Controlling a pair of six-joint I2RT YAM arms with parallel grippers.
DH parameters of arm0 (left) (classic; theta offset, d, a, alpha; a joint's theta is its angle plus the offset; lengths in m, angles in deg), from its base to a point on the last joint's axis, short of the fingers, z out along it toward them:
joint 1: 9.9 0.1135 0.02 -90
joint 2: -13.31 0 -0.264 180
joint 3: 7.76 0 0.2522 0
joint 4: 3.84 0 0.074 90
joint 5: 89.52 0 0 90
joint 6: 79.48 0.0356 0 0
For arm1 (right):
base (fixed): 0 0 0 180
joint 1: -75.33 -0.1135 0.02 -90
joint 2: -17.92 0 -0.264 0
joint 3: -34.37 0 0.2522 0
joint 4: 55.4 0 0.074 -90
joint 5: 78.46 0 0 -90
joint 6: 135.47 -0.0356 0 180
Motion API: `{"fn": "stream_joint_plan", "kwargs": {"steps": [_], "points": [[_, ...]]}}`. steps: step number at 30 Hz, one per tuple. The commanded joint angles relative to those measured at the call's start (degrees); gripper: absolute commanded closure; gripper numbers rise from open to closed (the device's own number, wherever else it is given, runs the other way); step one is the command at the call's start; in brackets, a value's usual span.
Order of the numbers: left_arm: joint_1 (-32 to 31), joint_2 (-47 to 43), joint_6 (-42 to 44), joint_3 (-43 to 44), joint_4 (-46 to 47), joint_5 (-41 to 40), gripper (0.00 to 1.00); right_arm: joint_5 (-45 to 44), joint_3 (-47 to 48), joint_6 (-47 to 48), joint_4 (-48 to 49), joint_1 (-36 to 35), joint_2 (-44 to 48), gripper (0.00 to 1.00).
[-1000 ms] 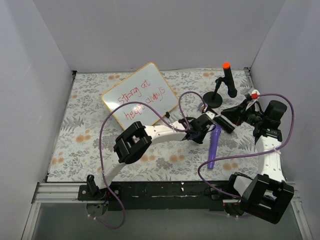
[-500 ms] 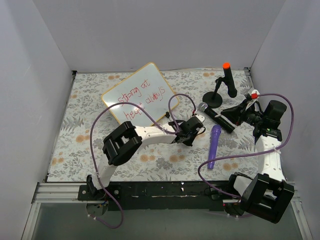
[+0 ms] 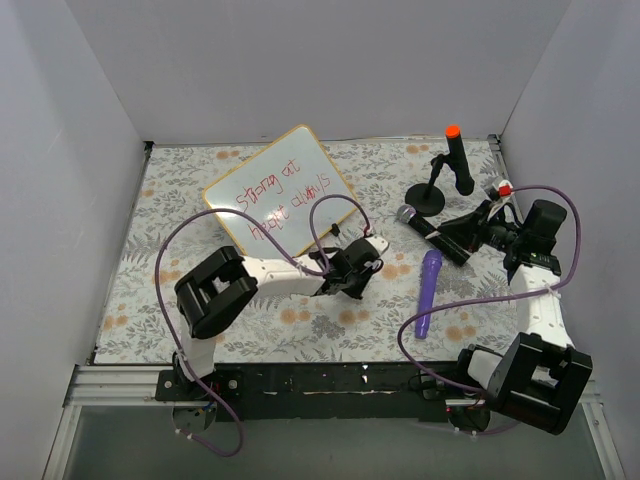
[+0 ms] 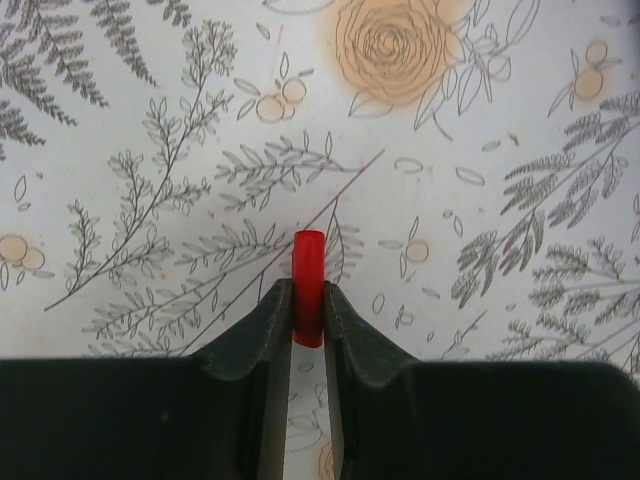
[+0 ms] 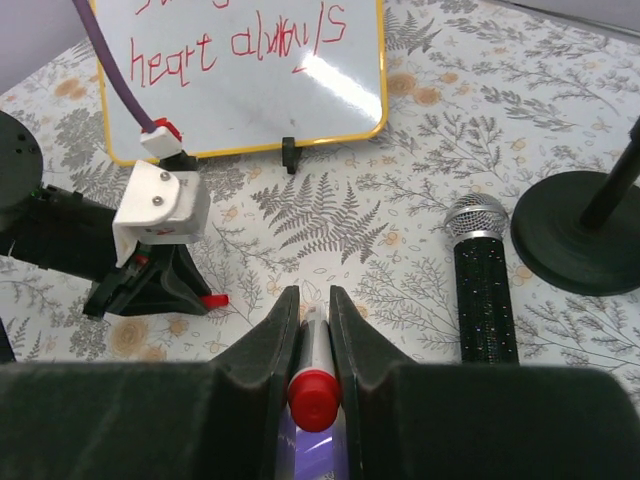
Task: Write a sentence on the whiteboard
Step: Close the whiteboard marker at the center of the board.
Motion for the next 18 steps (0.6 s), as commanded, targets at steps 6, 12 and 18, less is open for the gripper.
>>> {"fn": "stream_joint_plan", "kwargs": {"steps": [6,12,18], "points": [[0.4,-13.6,7.7,-14.3,17.1,4.2,1.0,4.0,-1.2,-2.3,3.2,-5.7,-4.2,0.99],[0.4,-16.3,9.9,-22.5,26.7,5.6,1.0,8.6,-4.8,-9.2,12.3,-10.6,-6.9,0.99],[0.4,-19.8,10.7,-31.6,42.6,7.9,1.0,10.1,-5.0,-10.3,14.0,-15.3,-11.1,0.99]]}}
